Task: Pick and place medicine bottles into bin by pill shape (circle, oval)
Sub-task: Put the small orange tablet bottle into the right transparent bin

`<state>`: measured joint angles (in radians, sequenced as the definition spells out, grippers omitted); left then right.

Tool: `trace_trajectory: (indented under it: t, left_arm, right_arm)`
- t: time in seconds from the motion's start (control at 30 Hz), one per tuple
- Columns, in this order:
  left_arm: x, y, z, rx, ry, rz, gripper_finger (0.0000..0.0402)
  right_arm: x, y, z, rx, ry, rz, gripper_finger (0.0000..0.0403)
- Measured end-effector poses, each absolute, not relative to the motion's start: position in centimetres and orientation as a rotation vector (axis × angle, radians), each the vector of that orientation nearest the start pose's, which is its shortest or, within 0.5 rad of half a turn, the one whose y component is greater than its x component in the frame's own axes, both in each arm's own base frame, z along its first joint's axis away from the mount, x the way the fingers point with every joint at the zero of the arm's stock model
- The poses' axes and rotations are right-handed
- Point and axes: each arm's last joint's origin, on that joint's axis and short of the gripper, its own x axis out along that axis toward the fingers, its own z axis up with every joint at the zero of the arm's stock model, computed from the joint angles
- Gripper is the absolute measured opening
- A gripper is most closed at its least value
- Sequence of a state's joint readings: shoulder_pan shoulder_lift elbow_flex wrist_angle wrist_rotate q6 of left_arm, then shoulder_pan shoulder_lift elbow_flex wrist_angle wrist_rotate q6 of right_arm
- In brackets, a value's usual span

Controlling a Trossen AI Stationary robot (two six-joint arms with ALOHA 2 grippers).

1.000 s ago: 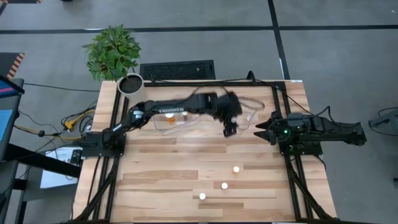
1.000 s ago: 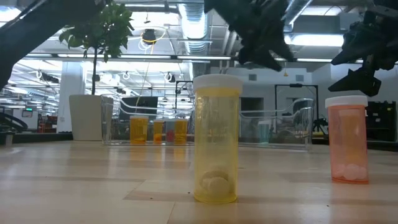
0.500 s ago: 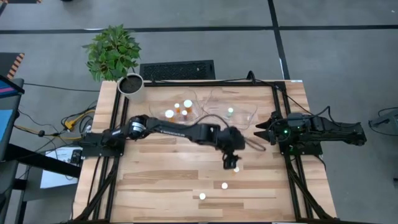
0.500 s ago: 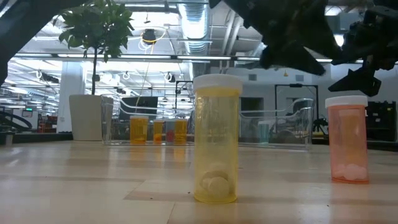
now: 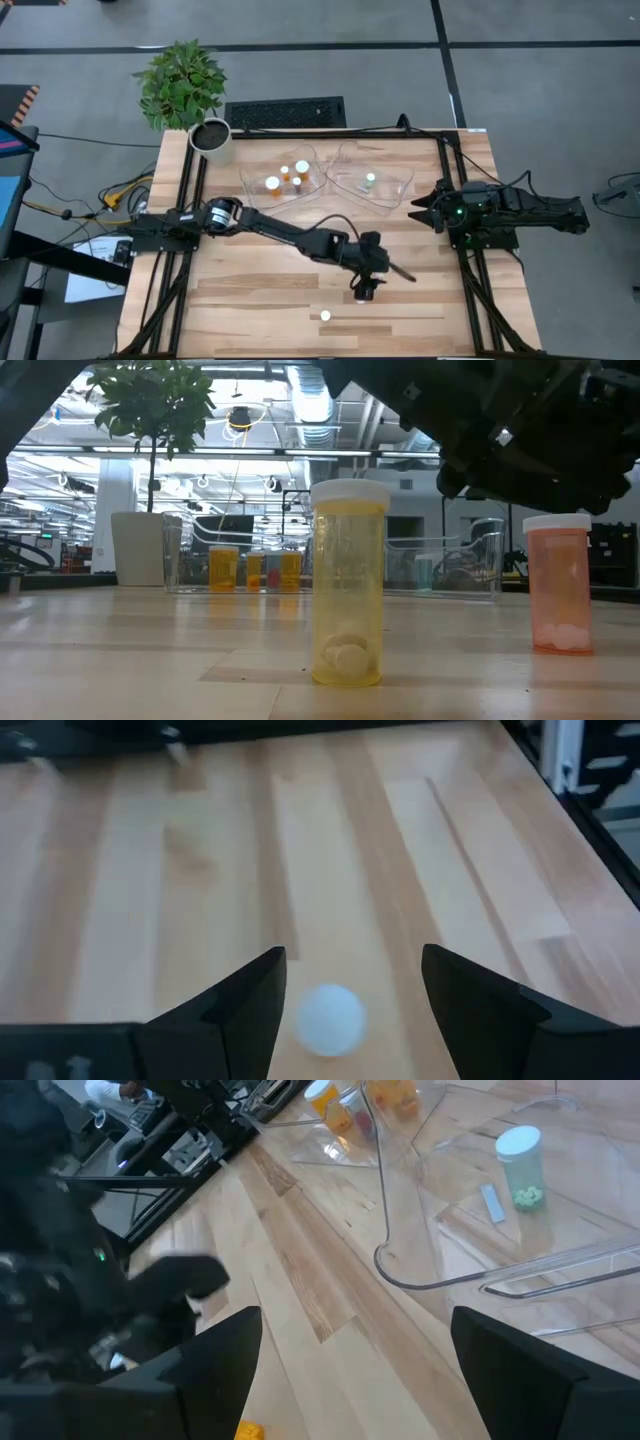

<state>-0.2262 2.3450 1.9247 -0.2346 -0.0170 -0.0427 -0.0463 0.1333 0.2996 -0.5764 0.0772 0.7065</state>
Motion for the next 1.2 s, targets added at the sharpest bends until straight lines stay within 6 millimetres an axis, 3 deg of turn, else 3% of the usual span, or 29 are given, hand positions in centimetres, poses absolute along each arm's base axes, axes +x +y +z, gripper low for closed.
trace_trajectory:
  t: [0.17,0.57,1.2]
  left_arm:
    - [51.4,-12.2,17.6,0.068,0.647,-0.108,0.0227]
    - [51.6,-11.5,16.1,0.049,0.673,-0.14,0.0224]
    - [51.5,-11.4,15.9,0.048,0.702,-0.156,0.0118]
  right_arm:
    - [7.8,-0.6,20.0,0.689,0.352,-0.262,0.0333]
    - [7.8,-0.6,19.9,0.682,0.357,-0.262,0.0333]
    - [7.8,-0.6,19.8,0.681,0.37,-0.267,0.0333]
